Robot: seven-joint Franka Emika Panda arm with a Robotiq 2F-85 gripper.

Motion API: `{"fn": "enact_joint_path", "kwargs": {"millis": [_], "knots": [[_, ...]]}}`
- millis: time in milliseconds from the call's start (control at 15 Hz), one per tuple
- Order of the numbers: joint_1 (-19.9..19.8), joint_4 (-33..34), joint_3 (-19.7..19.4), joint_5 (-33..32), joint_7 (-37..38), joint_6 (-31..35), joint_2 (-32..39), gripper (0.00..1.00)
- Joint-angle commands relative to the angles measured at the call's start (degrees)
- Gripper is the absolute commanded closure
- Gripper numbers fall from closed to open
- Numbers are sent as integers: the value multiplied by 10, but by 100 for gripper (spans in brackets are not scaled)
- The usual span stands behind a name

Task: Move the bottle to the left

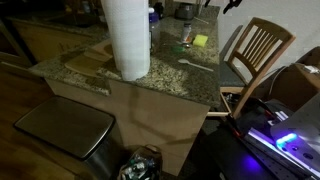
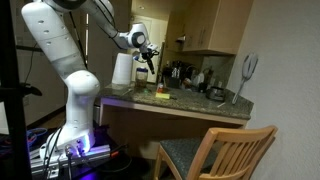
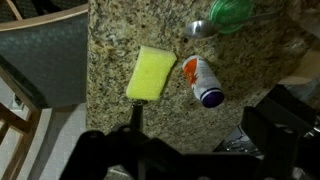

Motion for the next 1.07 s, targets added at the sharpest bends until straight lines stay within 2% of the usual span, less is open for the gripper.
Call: {"fn": "enact_joint_path", "kwargs": {"millis": [0, 133, 333, 400, 467, 733, 800, 867, 933, 1000], "knots": [[-18, 41, -8, 28, 28, 53, 107, 0], [-18, 76, -14, 43, 57, 85, 169, 0], [12, 131, -28, 95, 57, 147, 236, 0], [17, 155, -29, 103, 60, 146, 254, 0], [16, 106, -36, 84, 52, 140, 214, 0], [25, 118, -42, 86, 51, 141, 227, 0], [29, 128, -44, 97, 37, 103, 226, 0], [25, 145, -45, 70, 61, 82, 236, 0], [33, 168, -47, 91, 45, 59, 246, 0], [32, 185, -46, 75, 65, 41, 253, 0]]}}
